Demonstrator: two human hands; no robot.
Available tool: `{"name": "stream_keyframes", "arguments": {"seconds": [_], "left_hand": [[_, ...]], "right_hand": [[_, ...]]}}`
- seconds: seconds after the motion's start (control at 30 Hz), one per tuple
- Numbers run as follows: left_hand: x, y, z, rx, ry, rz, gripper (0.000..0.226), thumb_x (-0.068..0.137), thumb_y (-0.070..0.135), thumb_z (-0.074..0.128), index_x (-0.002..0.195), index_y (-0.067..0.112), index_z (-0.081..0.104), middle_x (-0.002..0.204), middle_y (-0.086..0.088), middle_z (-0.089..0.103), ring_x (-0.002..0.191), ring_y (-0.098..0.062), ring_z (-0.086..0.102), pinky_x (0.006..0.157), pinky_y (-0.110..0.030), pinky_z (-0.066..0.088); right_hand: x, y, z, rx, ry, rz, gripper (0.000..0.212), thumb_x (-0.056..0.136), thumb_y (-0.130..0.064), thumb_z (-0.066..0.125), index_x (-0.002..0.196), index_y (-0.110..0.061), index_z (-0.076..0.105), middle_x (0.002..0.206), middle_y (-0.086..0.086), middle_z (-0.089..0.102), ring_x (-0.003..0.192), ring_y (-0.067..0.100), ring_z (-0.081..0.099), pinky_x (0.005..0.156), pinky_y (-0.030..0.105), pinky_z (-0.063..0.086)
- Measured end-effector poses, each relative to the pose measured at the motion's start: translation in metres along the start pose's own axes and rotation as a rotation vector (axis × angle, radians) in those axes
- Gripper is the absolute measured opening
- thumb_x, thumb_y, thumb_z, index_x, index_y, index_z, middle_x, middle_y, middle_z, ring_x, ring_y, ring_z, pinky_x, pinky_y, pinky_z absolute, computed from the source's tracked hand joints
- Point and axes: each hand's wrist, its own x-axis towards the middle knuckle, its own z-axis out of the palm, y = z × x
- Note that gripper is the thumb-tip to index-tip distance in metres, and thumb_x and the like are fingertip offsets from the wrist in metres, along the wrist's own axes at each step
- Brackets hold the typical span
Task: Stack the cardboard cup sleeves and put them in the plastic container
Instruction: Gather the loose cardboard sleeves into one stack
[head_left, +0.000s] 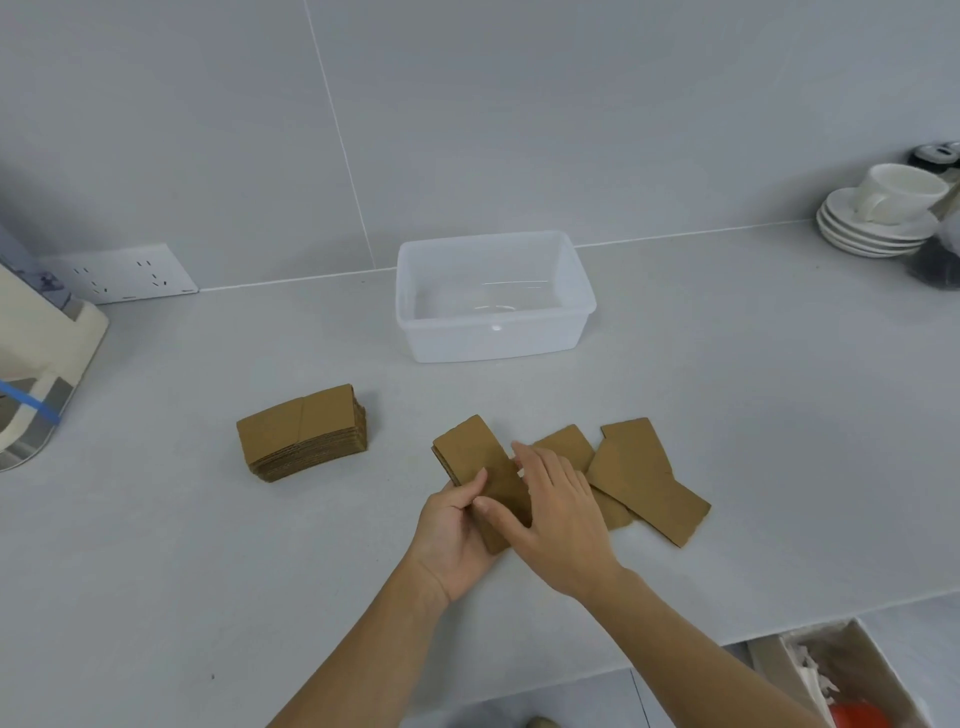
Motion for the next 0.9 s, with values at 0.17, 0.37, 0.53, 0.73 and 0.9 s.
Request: {"name": "stream_keyframes", "arguments": {"seconds": [0.17,0.37,0.53,0.73,0.9], "left_hand": [[0.008,-0.003,0.003,-0.02,0.009,0.011,0.035,0.095,0.015,0.04,0.118,-0.003,0.06,0.121,-0.015,0.065,0.106,-0.028,0.063,0.078,-0.044,0.056],[0.014,-0.01,0.009,-0.078,0.049,0.002,0.026,0.093,0.011,0.044,0.109,0.002,0.063,0.093,-0.018,0.072,0.094,-0.031,0.065,0.087,-0.053,0.049],[0.02,-0.017,0.015,-0.055,0.08,-0.009,0.025,0.091,0.017,0.05,0.109,0.005,0.063,0.091,-0.017,0.069,0.087,-0.03,0.065,0.089,-0.051,0.048],[0.026,-0.025,0.023,-0.019,0.11,-0.013,0.038,0.085,0.042,0.057,0.101,0.008,0.066,0.086,-0.013,0.068,0.087,-0.028,0.062,0.086,-0.048,0.049],[0.03,-0.032,0.025,-0.026,0.095,-0.017,0.055,0.069,0.052,0.063,0.103,0.01,0.066,0.084,-0.01,0.069,0.082,-0.024,0.062,0.086,-0.046,0.049]], "right_hand": [[-0.002,0.025,-0.012,-0.003,0.07,0.105,0.082,0.076,-0.076,0.026,0.117,-0.01,0.053,0.109,0.004,0.064,0.1,0.022,0.058,0.083,0.032,0.044],[-0.008,0.057,-0.022,-0.173,0.149,0.208,0.064,0.074,-0.054,0.045,0.113,-0.005,0.057,0.102,0.009,0.068,0.091,0.029,0.064,0.075,0.04,0.049],[-0.013,0.081,-0.025,-0.248,0.083,0.28,0.071,0.07,-0.046,0.068,0.126,-0.006,0.049,0.124,0.018,0.057,0.116,0.036,0.052,0.094,0.05,0.038],[-0.02,0.095,-0.03,-0.269,0.01,0.336,0.072,0.077,-0.042,0.065,0.136,-0.012,0.038,0.139,0.015,0.043,0.131,0.03,0.037,0.105,0.043,0.023],[-0.025,0.1,-0.033,-0.292,0.005,0.328,0.06,0.081,-0.035,0.062,0.132,-0.009,0.043,0.132,0.011,0.052,0.125,0.028,0.043,0.101,0.041,0.026]]}}
